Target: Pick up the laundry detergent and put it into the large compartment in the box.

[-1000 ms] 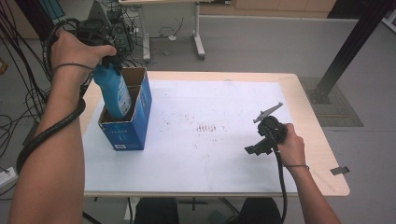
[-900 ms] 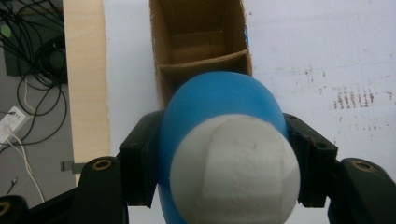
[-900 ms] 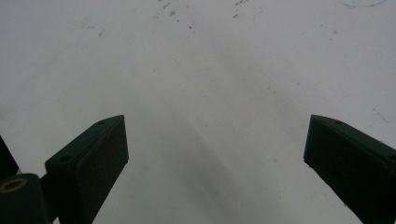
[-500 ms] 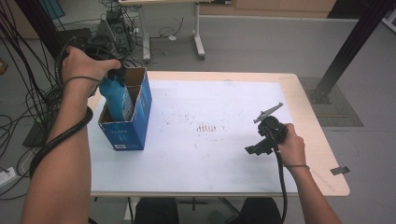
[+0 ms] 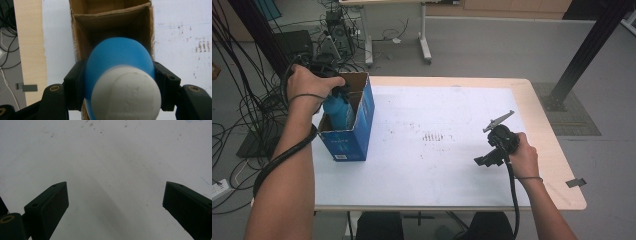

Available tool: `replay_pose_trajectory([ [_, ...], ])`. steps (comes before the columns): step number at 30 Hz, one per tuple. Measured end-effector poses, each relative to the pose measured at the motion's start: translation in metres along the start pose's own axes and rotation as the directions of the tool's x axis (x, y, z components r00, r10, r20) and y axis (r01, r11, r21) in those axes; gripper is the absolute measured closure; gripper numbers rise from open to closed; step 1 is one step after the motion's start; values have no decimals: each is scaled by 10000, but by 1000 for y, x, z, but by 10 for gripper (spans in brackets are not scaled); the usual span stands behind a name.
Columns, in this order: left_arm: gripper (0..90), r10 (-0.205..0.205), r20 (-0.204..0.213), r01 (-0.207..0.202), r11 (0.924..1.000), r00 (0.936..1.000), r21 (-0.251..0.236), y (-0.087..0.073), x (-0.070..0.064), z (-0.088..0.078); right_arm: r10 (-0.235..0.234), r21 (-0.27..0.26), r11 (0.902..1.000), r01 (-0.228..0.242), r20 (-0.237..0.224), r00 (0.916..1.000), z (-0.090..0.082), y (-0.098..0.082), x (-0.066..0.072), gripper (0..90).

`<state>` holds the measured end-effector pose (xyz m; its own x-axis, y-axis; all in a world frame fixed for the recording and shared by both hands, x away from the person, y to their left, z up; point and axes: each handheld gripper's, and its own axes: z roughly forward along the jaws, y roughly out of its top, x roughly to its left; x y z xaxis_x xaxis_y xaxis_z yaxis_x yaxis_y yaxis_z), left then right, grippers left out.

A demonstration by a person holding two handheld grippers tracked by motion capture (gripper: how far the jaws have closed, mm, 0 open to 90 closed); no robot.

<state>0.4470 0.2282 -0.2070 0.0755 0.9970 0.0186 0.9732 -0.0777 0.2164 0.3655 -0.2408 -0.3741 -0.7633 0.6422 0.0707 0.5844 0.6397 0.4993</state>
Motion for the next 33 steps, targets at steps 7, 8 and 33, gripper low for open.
replay_pose_trajectory([
  [7, 378, 3, 36, -3, 9999, 10000, 111, -2, 0, 11, -42, 24, 10000, 42, -9, 10000, 2, 1, 2, 62],
  [8, 378, -6, 34, 6, 9999, 10000, 125, -3, -1, 12, -51, 43, 10000, 51, 0, 10000, 2, 2, 2, 62],
  [33, 377, -97, 19, 96, 9971, 10000, 760, -8, -2, 47, 17, 18, 10000, -17, -27, 10000, 2, -2, 1, 67],
])
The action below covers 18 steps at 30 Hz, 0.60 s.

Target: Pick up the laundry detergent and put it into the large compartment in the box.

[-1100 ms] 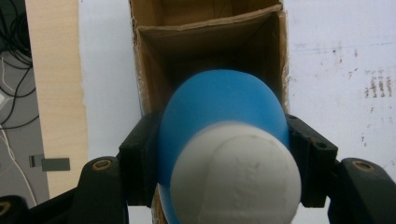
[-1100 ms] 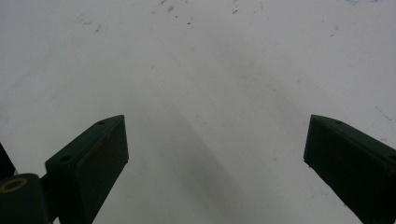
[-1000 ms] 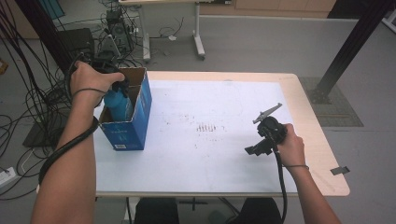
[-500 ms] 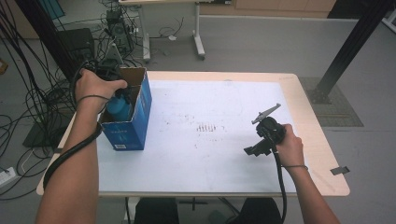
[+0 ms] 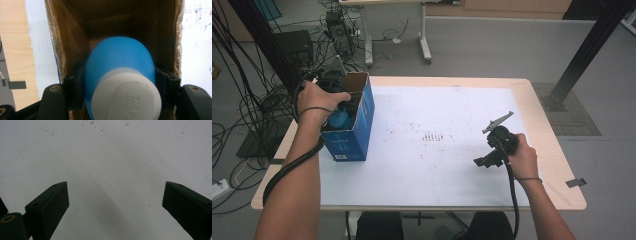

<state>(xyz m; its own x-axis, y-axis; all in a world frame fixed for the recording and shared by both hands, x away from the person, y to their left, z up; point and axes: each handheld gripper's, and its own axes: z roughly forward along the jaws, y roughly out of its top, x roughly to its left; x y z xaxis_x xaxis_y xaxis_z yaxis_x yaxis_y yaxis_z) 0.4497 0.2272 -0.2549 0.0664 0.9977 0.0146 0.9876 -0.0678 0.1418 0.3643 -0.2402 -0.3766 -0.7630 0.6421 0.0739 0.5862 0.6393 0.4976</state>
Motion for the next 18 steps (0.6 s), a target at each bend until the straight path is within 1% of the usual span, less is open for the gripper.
replay_pose_trajectory([
  [4, 377, 50, -15, -50, 10000, 10000, 77, 0, 0, 5, 15, -1, 10000, -15, -7, 10000, 0, 0, 0, 67],
  [6, 377, 4, -8, -4, 10000, 10000, 50, 0, 0, 5, 15, 6, 10000, -15, -9, 10000, 1, 0, 0, 67],
  [18, 377, 82, -43, -82, 9999, 10000, 148, 2, -1, 6, 18, 29, 10000, -18, 9, 10000, 1, -1, -1, 67],
])
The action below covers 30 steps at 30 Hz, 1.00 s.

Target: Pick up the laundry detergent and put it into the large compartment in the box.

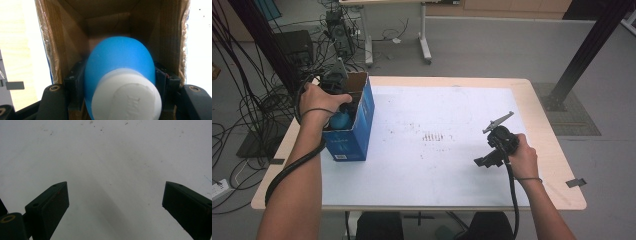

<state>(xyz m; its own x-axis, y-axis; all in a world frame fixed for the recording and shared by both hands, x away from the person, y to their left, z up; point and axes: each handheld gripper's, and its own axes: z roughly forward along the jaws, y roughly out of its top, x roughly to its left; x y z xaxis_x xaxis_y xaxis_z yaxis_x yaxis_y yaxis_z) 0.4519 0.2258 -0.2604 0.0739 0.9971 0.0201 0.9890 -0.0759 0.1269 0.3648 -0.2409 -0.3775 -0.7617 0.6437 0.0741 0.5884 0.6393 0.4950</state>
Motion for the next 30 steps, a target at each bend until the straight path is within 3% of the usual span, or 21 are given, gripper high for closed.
replay_pose_trajectory([
  [30, 377, -87, -24, 87, 10000, 10000, 20, 1, 0, 0, 11, -24, 10000, -11, 29, 10000, -1, 0, -1, 67],
])
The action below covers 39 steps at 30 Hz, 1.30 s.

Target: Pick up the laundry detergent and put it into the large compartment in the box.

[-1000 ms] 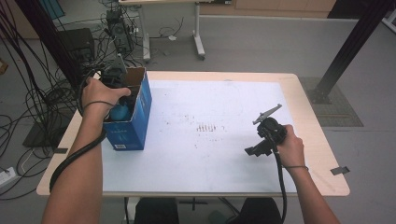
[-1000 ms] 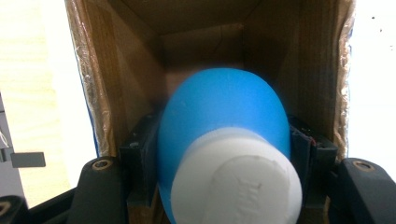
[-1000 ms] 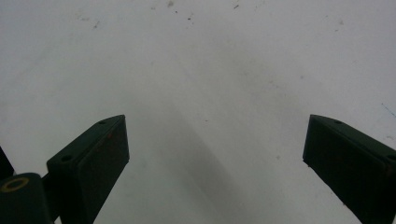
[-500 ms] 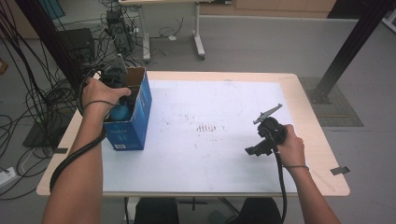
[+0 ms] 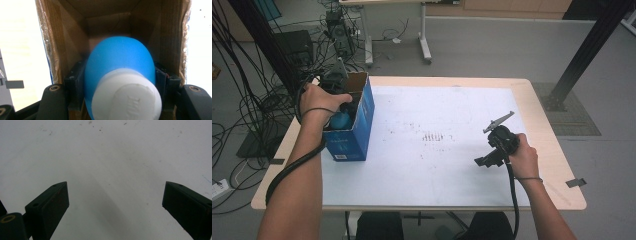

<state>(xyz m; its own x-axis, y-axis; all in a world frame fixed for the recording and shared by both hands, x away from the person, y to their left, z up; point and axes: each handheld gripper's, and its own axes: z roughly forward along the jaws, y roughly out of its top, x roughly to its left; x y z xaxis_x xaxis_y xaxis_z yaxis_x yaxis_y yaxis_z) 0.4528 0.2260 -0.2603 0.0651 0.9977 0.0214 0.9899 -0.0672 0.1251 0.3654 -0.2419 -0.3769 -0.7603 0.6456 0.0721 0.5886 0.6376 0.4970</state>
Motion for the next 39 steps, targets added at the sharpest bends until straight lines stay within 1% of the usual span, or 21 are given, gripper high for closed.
replay_pose_trajectory([
  [39, 377, -97, -40, 96, 9998, 9999, -177, -2, 0, -1, 18, -27, 10000, -18, 38, 10000, 0, 0, 1, 67],
])
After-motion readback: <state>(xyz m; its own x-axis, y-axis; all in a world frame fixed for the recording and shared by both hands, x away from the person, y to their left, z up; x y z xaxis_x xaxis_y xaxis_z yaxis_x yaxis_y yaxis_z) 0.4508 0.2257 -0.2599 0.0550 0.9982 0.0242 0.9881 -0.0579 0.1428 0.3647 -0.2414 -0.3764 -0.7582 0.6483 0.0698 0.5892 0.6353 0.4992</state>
